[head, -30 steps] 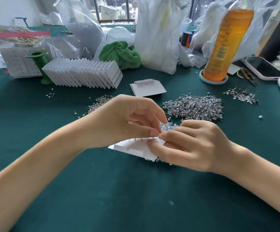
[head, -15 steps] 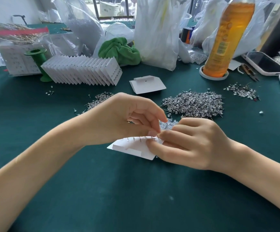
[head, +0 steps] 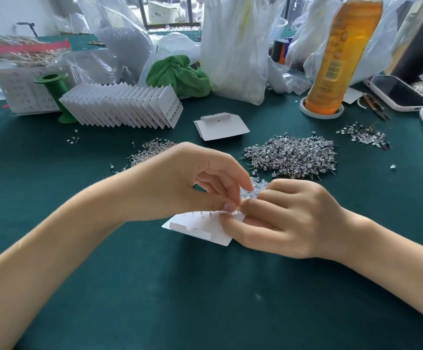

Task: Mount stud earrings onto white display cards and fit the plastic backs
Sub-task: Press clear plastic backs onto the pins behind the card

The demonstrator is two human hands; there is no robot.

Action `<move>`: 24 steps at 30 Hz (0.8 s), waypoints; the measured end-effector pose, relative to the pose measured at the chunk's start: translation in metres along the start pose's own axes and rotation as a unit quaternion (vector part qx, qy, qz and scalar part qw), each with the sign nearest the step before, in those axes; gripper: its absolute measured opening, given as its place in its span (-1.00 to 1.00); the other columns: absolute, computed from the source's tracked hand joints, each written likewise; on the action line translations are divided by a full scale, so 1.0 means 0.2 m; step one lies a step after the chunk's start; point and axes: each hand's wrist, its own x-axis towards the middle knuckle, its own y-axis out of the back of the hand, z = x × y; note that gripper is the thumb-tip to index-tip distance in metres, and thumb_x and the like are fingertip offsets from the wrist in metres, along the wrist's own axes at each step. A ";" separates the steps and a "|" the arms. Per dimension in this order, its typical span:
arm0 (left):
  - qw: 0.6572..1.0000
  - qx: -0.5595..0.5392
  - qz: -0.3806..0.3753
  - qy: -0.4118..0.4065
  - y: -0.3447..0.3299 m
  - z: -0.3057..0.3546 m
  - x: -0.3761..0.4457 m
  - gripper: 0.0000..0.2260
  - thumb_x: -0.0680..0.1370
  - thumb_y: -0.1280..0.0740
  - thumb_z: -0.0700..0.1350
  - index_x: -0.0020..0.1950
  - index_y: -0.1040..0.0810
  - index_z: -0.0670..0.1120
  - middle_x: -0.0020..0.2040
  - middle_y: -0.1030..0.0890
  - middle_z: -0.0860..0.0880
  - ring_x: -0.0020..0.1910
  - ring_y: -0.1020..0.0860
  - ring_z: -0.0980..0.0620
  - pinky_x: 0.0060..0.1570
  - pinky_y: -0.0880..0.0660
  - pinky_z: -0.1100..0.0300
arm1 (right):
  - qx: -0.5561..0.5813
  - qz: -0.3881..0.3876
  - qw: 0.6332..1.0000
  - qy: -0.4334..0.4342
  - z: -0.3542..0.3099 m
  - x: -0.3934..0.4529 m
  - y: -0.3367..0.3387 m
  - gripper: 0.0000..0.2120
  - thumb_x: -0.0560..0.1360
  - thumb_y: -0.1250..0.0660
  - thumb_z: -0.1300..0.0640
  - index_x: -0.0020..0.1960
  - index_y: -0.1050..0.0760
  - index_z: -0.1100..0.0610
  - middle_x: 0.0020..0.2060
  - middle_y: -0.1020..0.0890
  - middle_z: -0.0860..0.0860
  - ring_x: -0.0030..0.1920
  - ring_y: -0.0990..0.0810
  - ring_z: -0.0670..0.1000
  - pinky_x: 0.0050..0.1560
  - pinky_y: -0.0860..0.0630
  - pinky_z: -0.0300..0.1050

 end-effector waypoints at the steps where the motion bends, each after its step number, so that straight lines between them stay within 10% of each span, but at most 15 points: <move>1: 1.000 -0.007 0.006 0.001 0.00 0.00 0.00 -0.74 0.43 -0.45 -0.32 0.07 -0.60 -0.11 -0.16 -0.66 -0.01 -0.16 -0.65 0.05 -0.05 -0.53 0.29 | -0.001 0.003 1.000 -0.002 0.00 0.00 0.00 -0.84 0.46 -0.36 0.31 -0.08 -0.67 0.11 -0.47 -0.50 0.00 -0.51 -0.32 0.02 -0.51 -0.40 -0.13; 24: 0.997 -0.007 0.076 -0.009 -0.07 -0.03 -0.03 -0.75 0.43 -0.43 -0.34 0.05 -0.57 -0.10 -0.20 -0.66 0.03 -0.19 -0.64 0.10 -0.06 -0.51 0.34 | -0.018 -0.021 1.000 0.002 0.00 -0.01 -0.01 -0.84 0.46 -0.35 0.32 -0.09 -0.66 0.13 -0.49 -0.45 -0.01 -0.51 -0.29 0.02 -0.51 -0.38 -0.13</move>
